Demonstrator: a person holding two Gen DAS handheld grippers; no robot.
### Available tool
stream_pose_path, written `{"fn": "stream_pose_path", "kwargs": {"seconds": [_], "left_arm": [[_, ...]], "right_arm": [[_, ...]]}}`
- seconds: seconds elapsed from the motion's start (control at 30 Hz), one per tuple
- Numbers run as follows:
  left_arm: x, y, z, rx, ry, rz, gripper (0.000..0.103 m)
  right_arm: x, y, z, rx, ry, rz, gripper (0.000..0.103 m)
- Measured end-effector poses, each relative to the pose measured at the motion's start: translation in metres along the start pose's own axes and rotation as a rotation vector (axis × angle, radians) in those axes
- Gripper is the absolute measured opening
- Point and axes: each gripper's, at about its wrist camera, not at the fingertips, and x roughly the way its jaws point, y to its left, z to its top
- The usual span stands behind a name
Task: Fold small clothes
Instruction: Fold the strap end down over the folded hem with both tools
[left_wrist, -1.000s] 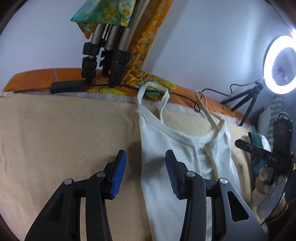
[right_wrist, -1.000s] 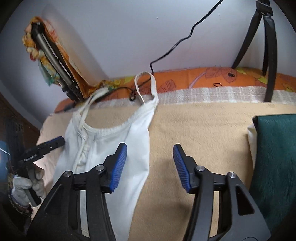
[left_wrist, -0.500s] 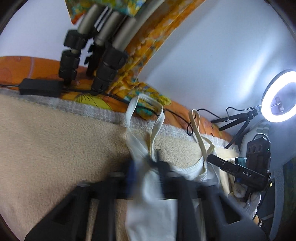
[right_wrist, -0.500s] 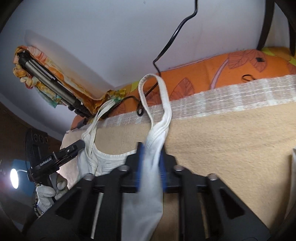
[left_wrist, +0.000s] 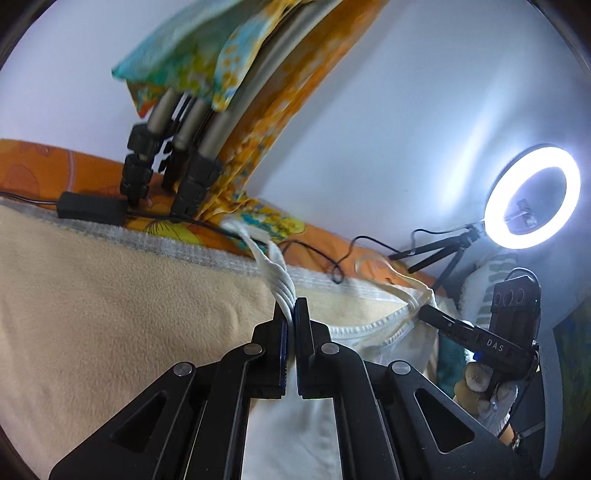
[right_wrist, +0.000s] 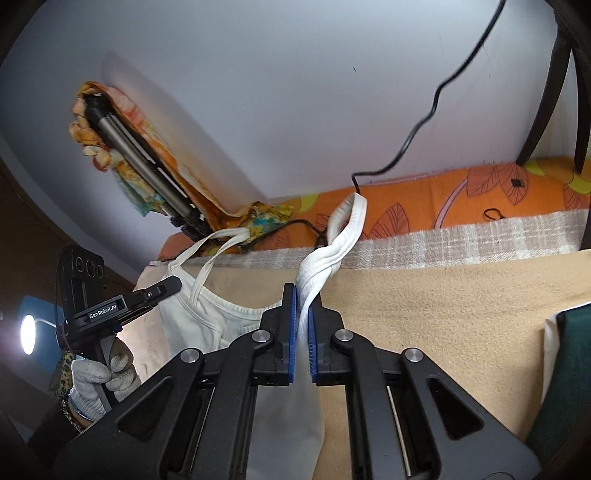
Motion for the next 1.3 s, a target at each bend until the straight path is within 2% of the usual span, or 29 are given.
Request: {"fn": "stream_pose_path", "kwargs": {"seconds": [0.27, 0.47, 0.63, 0.8, 0.97, 1.07, 1.17, 1.23, 1.27, 1.3], "left_arm": [[-0.050, -0.026, -0.015, 0.043, -0.023, -0.011, 0.002], [-0.087, -0.045, -0.044, 0.074, -0.029, -0.002, 0.002], [-0.112, -0.055, -0.079, 0.083, -0.022, 0.005, 0.002], [-0.128, -0.054, -0.119, 0.083, 0.012, 0.020, 0.002], [-0.134, -0.050, -0.160, 0.090, 0.060, 0.059, 0.002], [-0.136, -0.045, -0.180, 0.084, 0.088, 0.081, 0.002], [-0.139, -0.041, -0.196, 0.081, 0.144, 0.096, 0.002], [-0.144, -0.042, -0.203, 0.090, 0.180, 0.117, 0.002], [-0.147, -0.042, -0.204, 0.091, 0.188, 0.117, 0.003], [-0.153, -0.044, -0.206, 0.094, 0.190, 0.112, 0.004]], "right_arm": [[-0.048, 0.036, -0.015, -0.066, -0.030, -0.013, 0.006], [-0.085, 0.064, -0.045, -0.110, -0.032, -0.040, 0.006], [-0.111, 0.082, -0.082, -0.133, -0.024, -0.061, 0.006], [-0.124, 0.092, -0.131, -0.144, 0.005, -0.085, 0.006], [-0.120, 0.095, -0.177, -0.156, 0.052, -0.135, 0.007], [-0.117, 0.095, -0.198, -0.156, 0.092, -0.153, 0.007], [-0.116, 0.097, -0.213, -0.169, 0.130, -0.213, 0.007], [-0.118, 0.096, -0.219, -0.155, 0.184, -0.239, 0.019], [-0.120, 0.097, -0.222, -0.147, 0.205, -0.253, 0.035], [-0.126, 0.099, -0.225, -0.149, 0.206, -0.256, 0.041]]}}
